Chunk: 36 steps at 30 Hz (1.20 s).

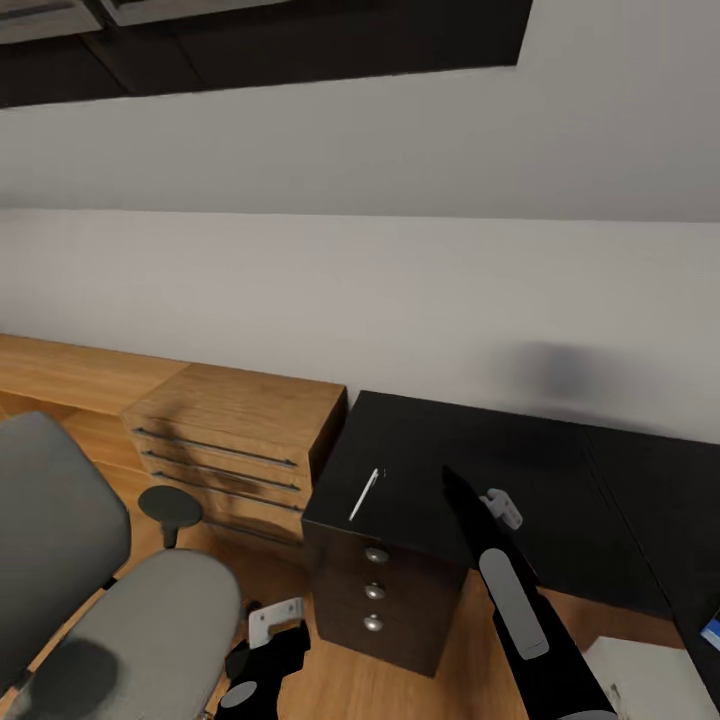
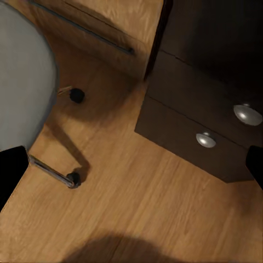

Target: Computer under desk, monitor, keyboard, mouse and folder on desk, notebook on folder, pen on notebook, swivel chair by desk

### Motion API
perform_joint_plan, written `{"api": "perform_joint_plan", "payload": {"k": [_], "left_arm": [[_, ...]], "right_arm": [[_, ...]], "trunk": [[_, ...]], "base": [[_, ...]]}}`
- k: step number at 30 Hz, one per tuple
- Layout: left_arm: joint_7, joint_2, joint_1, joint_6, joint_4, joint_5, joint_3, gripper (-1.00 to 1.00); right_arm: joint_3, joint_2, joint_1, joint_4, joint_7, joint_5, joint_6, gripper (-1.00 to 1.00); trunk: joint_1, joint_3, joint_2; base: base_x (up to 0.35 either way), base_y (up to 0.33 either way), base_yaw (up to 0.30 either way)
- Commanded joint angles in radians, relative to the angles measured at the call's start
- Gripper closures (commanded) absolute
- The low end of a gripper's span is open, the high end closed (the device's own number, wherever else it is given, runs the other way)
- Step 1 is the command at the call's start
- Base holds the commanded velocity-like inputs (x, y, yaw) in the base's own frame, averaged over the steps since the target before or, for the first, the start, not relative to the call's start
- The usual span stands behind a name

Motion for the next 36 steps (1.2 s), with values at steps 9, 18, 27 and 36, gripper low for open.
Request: {"api": "perform_joint_plan", "payload": {"k": [9,18,27,36], "left_arm": [[0.007,0.002,-0.002,0.005,-0.003,0.004,-0.003,-1.00],[0.007,0.002,-0.001,0.005,-0.002,0.004,-0.004,-1.00],[0.007,0.001,-0.001,0.005,-0.002,0.004,-0.004,-1.00],[0.007,0.001,-0.001,0.005,0.000,0.005,-0.004,-1.00]], "right_arm": [[0.000,0.000,0.000,0.005,-0.006,-0.002,0.003,-1.00],[-0.001,-0.003,0.000,0.003,-0.006,0.002,0.002,-1.00],[-0.001,-0.002,0.000,0.004,-0.008,0.002,-0.017,-1.00],[-0.003,-0.004,0.000,-0.002,-0.005,0.000,-0.022,-1.00]], "trunk": [[0.000,-0.001,-0.001],[0.000,-0.001,-0.001],[0.000,-0.001,-0.001],[0.000,-0.001,-0.001]], "base": [[0.000,0.042,0.274],[0.000,0.001,0.274],[0.000,0.000,0.270],[0.000,0.000,0.062]]}}
